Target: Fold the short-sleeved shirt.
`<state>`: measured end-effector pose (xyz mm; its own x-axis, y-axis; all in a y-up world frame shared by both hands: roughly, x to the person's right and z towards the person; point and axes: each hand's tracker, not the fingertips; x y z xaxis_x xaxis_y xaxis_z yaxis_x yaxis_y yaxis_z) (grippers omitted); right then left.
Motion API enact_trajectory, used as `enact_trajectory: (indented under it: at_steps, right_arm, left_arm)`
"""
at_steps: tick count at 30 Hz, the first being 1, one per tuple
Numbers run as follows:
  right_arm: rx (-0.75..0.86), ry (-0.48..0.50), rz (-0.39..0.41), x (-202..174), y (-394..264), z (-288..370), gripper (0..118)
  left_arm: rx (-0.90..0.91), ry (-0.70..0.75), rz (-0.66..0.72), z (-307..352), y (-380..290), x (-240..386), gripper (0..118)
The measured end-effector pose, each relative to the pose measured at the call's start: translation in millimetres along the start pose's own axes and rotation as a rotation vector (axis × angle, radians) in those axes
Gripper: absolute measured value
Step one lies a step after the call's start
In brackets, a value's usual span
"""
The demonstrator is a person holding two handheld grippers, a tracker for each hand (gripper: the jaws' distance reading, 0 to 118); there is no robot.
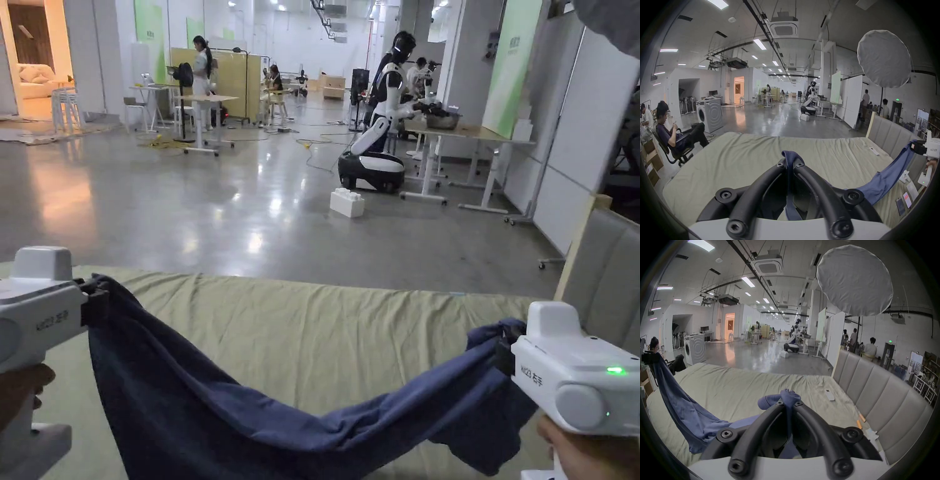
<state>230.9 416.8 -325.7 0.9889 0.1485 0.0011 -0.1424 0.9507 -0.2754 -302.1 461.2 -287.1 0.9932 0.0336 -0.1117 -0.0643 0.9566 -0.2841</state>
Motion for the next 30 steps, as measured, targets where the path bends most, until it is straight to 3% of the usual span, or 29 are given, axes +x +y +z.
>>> enact_trajectory:
  at_steps: [7, 16, 30]
  right_arm:
    - [0.117, -0.021, 0.03, -1, 50, 4, 4]
    - [0.151, -0.085, 0.038, -3, 101, -23, 4]
    - [0.2, -0.139, 0.088, -9, 173, -89, 4]
  left_arm:
    - [0.06, 0.079, -0.019, 0, 45, -30, 6]
    - [0.047, 0.153, 0.009, -31, 71, -64, 6]
    - [0.08, 0.19, 0.028, -84, 123, -62, 6]
